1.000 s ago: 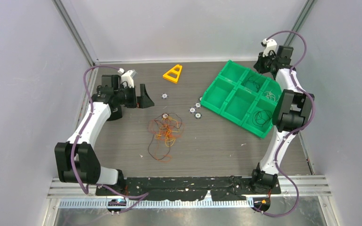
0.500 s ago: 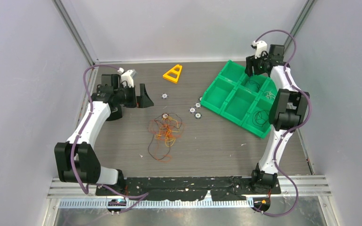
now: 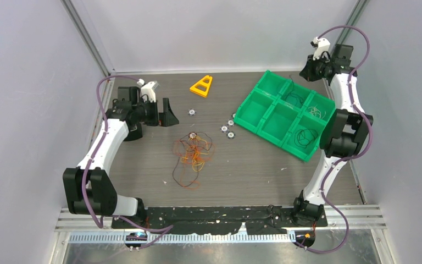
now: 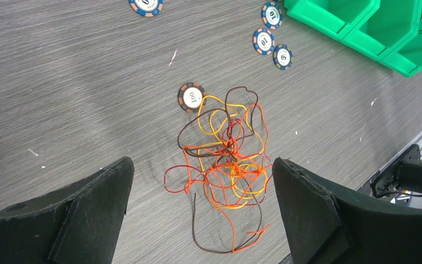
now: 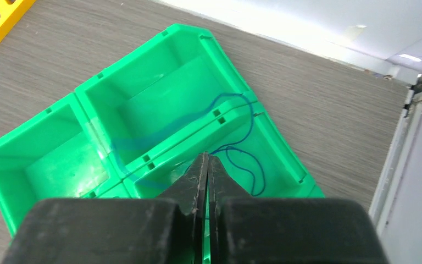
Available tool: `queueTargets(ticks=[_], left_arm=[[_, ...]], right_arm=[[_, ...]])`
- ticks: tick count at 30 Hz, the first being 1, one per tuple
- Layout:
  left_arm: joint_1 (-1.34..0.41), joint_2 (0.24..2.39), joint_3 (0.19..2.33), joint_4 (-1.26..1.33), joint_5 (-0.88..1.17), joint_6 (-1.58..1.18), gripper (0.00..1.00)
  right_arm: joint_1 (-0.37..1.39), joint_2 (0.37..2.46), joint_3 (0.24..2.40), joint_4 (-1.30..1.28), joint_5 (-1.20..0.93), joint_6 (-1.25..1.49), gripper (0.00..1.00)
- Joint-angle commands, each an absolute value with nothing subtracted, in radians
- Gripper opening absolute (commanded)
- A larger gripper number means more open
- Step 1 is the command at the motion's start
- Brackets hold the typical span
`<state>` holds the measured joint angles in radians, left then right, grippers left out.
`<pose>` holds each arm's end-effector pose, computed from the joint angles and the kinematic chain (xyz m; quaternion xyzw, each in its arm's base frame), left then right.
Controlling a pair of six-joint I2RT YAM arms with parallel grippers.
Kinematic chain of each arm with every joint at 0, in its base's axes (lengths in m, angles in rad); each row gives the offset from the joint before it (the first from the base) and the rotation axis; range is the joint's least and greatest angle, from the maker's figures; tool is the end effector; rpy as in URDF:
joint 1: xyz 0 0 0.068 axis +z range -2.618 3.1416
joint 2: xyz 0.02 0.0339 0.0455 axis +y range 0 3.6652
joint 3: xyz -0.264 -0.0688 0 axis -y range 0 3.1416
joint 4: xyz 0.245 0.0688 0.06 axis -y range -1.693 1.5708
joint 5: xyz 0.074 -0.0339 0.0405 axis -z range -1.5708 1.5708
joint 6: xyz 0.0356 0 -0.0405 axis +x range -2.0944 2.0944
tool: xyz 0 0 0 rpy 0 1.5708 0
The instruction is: Untangle the cables
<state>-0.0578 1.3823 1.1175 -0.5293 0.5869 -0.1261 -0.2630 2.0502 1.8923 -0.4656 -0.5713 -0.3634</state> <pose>0.2937 -0.0367 0.2927 0.0792 0.8892 -0.2999 0.3364 0.4661 -0.1056 0.3078 -0.1712 0.8463 0.1037 0.4936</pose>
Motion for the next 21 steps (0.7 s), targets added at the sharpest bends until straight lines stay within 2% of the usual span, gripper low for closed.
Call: queueTargets(ticks=[1, 3, 6, 8, 14, 17, 21], left_arm=[[-0.061, 1.348, 1.145, -0.540, 0.595, -0.095, 1.00], [-0.061, 1.346, 1.144, -0.545, 0.598, -0.086, 0.99], [-0.061, 1.345, 1.135, -0.547, 0.599, -0.084, 1.00], [-0.061, 1.344, 1.127, -0.544, 0.599, -0.090, 1.00], [-0.061, 1.355, 1.131, -0.543, 0.602, -0.092, 1.00], [-0.061, 1.367, 1.145, -0.544, 0.604, -0.095, 1.00], [-0.062, 1.374, 1.166, -0.561, 0.601, -0.088, 1.00]], right_arm=[[-0.265, 2.008, 1.929, -0.525, -0.635, -0.348, 0.05], [-0.270, 2.018, 1.944, -0.565, -0.627, -0.346, 0.11], [-0.279, 2.030, 1.998, -0.608, -0.689, -0.325, 0.48], [-0.277, 2.016, 1.988, -0.588, -0.719, -0.263, 0.57], [-0.192, 1.990, 1.931, -0.494, -0.615, -0.218, 0.59], [-0.133, 2.032, 1.950, -0.494, -0.493, -0.222, 0.58], [-0.087, 2.094, 2.008, -0.538, -0.431, -0.282, 0.58]])
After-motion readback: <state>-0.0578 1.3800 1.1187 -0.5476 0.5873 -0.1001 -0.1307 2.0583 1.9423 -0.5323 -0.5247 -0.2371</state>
